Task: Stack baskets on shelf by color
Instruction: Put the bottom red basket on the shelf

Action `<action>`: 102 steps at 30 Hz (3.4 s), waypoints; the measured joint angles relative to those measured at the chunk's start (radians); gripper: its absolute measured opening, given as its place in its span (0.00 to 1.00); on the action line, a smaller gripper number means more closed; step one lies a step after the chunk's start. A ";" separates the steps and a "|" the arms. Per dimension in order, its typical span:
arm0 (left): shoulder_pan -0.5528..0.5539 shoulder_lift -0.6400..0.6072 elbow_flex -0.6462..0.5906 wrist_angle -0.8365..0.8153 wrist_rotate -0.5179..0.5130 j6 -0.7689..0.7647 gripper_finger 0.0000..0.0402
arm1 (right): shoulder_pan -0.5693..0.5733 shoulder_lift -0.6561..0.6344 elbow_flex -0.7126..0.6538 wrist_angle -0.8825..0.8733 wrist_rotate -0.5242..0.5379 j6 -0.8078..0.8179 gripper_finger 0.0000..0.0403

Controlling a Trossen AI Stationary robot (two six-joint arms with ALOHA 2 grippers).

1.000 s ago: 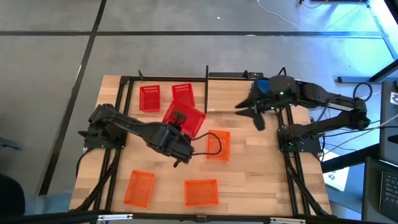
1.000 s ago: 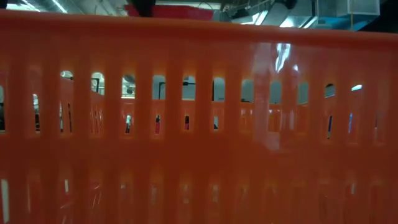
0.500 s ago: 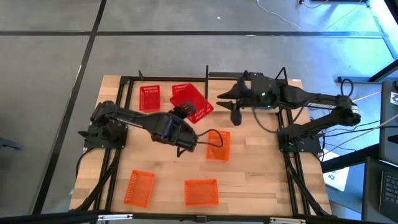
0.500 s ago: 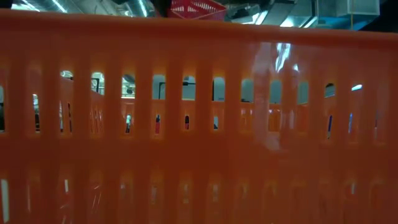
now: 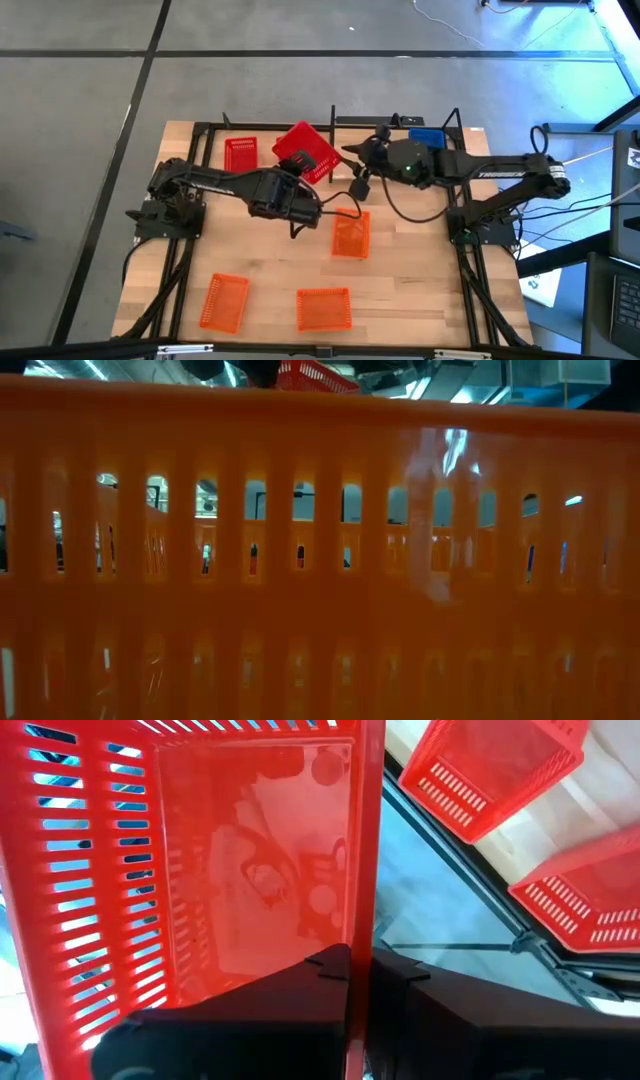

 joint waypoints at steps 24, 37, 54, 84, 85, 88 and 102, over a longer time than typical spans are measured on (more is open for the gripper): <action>-0.064 0.001 0.000 0.011 -0.016 0.008 0.00 | -0.034 0.078 0.000 0.059 -0.019 0.000 0.16; -0.063 0.001 0.000 0.160 -0.055 0.078 0.00 | -0.037 0.075 0.002 0.064 -0.013 -0.005 0.01; -0.071 0.001 0.000 0.184 0.026 -0.006 0.00 | -0.036 0.078 0.001 0.061 -0.035 -0.005 0.00; -0.070 0.001 0.000 0.197 0.159 -0.053 0.00 | -0.036 0.079 -0.001 0.062 -0.043 -0.029 0.00; -0.070 0.001 0.000 0.197 0.160 -0.053 0.00 | -0.036 0.079 -0.001 0.062 -0.043 -0.030 0.00; -0.070 0.001 0.000 0.196 0.161 -0.053 0.00 | -0.037 0.079 -0.001 0.062 -0.041 -0.030 0.00; -0.070 0.001 0.000 0.193 0.153 -0.052 0.00 | -0.037 0.079 -0.001 0.064 -0.033 -0.030 0.00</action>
